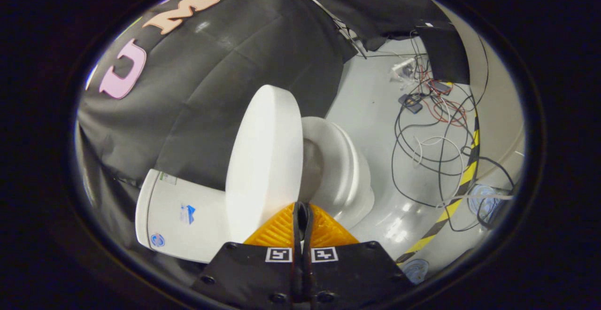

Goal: Open the toilet lid.

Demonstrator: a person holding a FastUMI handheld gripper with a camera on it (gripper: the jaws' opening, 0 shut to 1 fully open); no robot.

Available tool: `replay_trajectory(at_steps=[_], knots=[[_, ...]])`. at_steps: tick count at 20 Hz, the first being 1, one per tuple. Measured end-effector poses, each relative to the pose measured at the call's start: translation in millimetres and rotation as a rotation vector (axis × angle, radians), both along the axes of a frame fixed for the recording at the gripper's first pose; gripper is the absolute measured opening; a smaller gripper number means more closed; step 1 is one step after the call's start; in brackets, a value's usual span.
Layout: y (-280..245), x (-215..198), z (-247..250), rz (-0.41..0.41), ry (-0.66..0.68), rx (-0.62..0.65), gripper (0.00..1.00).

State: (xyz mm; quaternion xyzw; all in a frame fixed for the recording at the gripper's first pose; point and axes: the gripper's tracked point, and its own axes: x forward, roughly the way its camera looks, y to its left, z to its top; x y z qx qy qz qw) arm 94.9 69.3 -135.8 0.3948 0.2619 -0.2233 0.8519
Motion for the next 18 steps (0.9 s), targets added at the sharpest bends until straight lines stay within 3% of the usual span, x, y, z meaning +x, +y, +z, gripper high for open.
replay_trajectory(at_steps=[8, 18], knots=[[25, 8, 53, 0.050, -0.026, -0.160, 0.01], [38, 14, 79, 0.067, -0.044, -0.227, 0.01]])
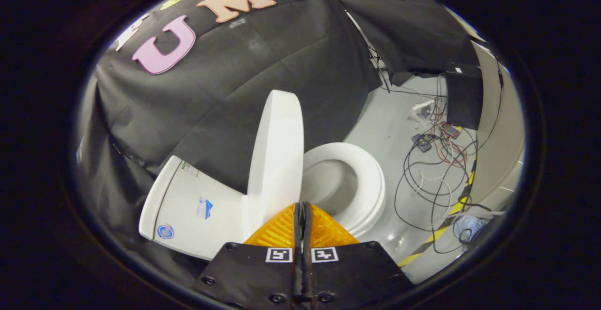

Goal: Open the toilet lid.

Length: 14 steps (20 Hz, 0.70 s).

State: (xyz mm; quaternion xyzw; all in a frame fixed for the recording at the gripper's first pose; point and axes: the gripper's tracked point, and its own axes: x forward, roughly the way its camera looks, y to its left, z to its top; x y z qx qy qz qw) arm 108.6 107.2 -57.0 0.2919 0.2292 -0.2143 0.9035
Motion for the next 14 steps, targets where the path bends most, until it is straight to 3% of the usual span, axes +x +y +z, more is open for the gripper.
replay_trajectory(at_steps=[14], knots=[[17, 9, 10, 0.044, -0.075, -0.023, 0.01]])
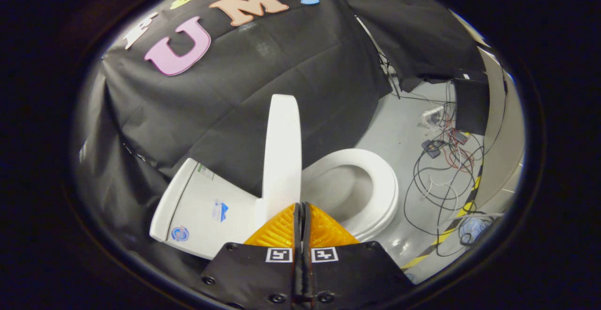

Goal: Open the toilet lid.

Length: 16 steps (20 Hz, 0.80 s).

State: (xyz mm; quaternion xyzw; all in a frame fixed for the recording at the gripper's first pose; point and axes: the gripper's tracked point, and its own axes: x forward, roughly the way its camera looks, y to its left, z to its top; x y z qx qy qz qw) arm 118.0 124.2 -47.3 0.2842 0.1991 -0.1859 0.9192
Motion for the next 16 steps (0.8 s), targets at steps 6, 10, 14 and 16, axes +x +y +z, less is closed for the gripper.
replay_trajectory(at_steps=[6, 10, 14, 16], knots=[[9, 7, 3, 0.050, -0.064, -0.025, 0.01], [28, 8, 16, 0.073, -0.105, -0.005, 0.00], [33, 9, 17, 0.087, -0.114, -0.012, 0.01], [34, 7, 17, 0.091, -0.120, -0.012, 0.00]])
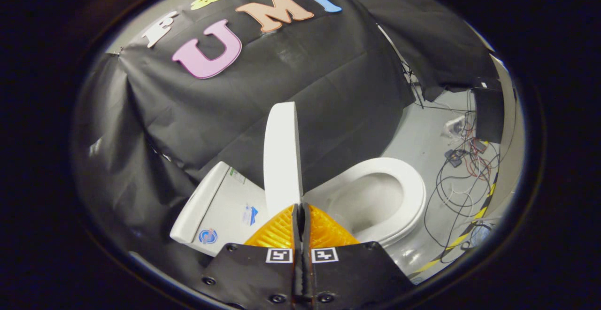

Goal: Open the toilet lid.

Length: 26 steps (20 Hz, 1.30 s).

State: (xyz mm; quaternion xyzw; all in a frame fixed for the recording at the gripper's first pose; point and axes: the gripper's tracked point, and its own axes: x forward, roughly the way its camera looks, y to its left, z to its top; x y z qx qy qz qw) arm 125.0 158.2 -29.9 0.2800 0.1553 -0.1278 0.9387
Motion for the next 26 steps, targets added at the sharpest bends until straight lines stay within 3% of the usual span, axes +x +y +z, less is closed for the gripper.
replay_trajectory(at_steps=[26], knots=[[63, 14, 36, 0.081, -0.003, -0.169, 0.00]])
